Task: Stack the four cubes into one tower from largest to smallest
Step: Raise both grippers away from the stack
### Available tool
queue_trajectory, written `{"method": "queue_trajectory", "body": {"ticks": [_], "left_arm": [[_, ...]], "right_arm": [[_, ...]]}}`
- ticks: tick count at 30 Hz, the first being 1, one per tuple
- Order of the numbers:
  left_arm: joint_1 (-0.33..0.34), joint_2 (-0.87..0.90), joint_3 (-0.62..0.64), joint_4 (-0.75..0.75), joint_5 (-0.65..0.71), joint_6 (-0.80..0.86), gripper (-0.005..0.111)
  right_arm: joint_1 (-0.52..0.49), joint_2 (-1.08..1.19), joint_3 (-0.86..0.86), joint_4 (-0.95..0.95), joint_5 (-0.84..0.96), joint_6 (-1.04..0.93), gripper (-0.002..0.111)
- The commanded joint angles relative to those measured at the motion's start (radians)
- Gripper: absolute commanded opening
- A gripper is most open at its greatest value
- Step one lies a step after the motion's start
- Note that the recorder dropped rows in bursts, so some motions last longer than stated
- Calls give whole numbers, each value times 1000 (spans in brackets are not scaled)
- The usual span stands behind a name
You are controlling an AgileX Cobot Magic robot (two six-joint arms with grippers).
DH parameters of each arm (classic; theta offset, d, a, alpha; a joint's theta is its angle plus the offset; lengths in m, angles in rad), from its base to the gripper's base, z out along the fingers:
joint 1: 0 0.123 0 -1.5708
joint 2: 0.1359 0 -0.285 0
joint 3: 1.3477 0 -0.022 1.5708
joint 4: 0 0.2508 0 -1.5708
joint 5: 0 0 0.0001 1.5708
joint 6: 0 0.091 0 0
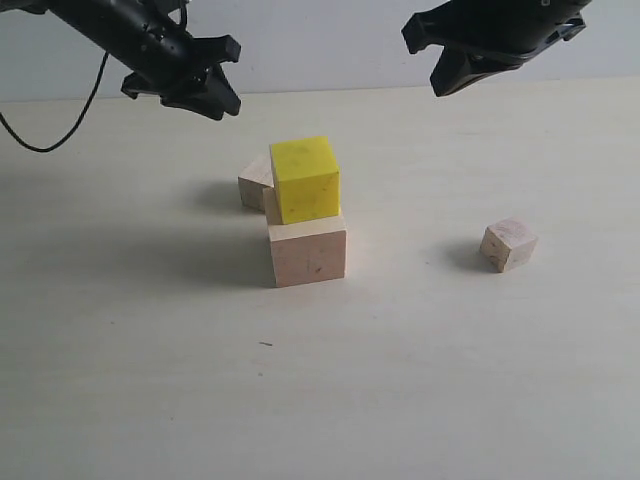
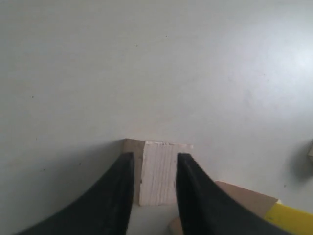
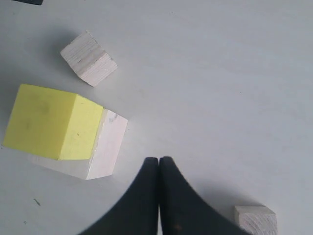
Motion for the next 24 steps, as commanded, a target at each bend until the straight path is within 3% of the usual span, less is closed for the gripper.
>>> {"method": "queue_trajectory", "body": {"ticks": [1, 4, 15, 24], "left_arm": [[-7, 48, -52, -49, 50, -12, 26], [-7, 76, -81, -93, 87, 28, 0], [-75, 138, -153, -94, 147, 68, 0], [-75, 183, -153, -56, 162, 38, 0]], "right_arm": [[1, 0, -1, -7, -1, 3, 0], [1, 0, -1, -7, -1, 3, 0], [1, 0, -1, -7, 5, 3, 0], [1, 0, -1, -7, 13, 0, 0]]}}
